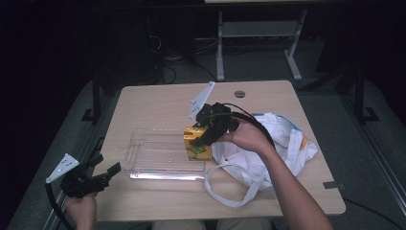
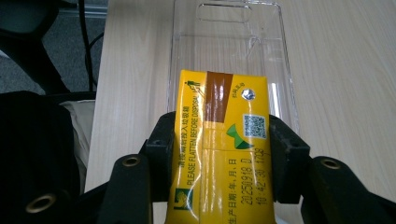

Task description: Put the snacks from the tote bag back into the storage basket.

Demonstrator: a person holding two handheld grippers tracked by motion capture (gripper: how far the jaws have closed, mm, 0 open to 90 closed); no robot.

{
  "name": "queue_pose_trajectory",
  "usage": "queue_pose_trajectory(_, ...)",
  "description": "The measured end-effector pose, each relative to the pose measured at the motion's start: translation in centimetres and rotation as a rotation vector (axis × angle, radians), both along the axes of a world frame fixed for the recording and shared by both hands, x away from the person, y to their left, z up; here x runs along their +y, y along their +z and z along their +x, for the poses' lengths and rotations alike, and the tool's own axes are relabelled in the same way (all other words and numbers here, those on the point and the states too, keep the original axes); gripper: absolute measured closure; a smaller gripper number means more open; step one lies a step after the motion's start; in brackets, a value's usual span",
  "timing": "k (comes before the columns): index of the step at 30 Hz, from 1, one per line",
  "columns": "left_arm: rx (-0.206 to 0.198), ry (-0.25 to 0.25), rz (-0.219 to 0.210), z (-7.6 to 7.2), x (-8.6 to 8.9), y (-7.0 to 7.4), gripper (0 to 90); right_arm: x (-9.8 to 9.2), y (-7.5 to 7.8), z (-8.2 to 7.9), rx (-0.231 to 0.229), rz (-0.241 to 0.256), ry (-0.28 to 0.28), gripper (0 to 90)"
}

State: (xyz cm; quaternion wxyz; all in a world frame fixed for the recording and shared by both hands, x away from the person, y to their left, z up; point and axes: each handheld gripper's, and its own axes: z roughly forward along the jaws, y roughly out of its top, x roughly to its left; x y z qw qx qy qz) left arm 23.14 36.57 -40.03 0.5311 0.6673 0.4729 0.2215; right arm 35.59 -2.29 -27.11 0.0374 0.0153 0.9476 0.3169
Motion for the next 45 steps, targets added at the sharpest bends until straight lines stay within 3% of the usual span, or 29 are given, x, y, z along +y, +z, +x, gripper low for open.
queue_pose_trajectory(16,-0.002,-0.002,0.000,0.0,0.0,0.0,12.6,2.2,-0.8,-0.1,0.010,-0.017,0.028,52.0)
queue_pose_trajectory(45,-0.003,-0.002,-0.002,0.1,-0.1,0.0,12.6,3.3,-2.3,0.3,0.029,-0.039,0.035,51.9)
